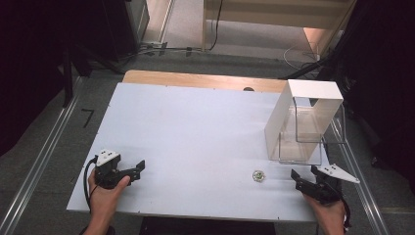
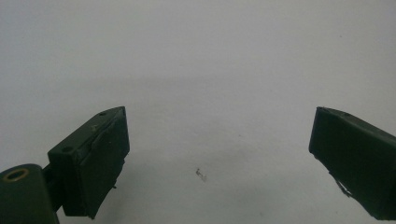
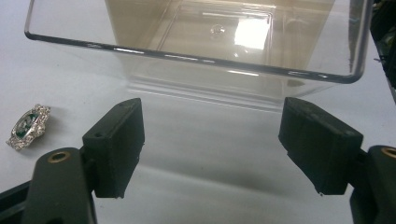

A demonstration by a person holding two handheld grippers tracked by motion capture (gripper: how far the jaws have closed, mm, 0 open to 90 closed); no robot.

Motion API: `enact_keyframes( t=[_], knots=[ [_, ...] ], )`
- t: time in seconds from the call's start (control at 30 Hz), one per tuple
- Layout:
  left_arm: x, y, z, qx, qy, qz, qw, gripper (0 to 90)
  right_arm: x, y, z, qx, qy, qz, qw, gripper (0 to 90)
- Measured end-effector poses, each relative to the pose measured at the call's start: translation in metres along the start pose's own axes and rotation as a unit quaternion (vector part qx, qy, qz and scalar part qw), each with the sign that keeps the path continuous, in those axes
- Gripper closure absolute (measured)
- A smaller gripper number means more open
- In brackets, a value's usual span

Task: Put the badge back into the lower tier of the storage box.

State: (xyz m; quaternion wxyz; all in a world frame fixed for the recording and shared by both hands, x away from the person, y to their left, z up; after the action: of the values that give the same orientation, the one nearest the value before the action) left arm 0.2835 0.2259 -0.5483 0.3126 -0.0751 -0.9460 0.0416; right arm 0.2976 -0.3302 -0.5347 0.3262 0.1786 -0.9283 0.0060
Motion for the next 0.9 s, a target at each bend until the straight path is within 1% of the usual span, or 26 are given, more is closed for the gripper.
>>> enact_keyframes(
  t=[0.03, 0.4, 0.87, 0.9],
  knots=[
    [0.0001, -0.0003, 0.0, 0.0, 0.0, 0.0, 1.0, 5.3, -0.0008, 0.0005, 0.0001, 0.004, 0.001, -0.003, 1.0, 20.5],
    [-0.0002, -0.0007, 0.0001, -0.001, 0.001, 0.001, 1.0, 5.3, -0.0025, 0.0013, 0.0011, 0.004, 0.008, -0.003, 1.0, 20.6],
    [-0.0001, -0.0009, 0.0004, -0.002, 0.002, 0.002, 1.0, 5.3, -0.0046, 0.0051, 0.0011, 0.012, 0.009, -0.011, 0.9998, 21.0],
    [-0.0001, -0.001, 0.0004, -0.001, 0.002, 0.002, 1.0, 5.3, -0.0051, 0.0061, 0.0016, 0.011, 0.013, -0.012, 0.9998, 21.0]
  ],
)
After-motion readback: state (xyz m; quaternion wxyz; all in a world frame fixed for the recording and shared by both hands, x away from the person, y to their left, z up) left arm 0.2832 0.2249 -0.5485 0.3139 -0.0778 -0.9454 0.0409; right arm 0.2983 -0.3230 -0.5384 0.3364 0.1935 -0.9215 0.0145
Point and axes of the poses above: each handheld gripper's, and its own axes: x roughly backward along the jaws, z roughly out of its underside, y roughly to its left, the point moved 7 cm from there along -x, roughly forward along the jaws, and after that the axes turned 6 degrees about -z, right-handed, at the moved point
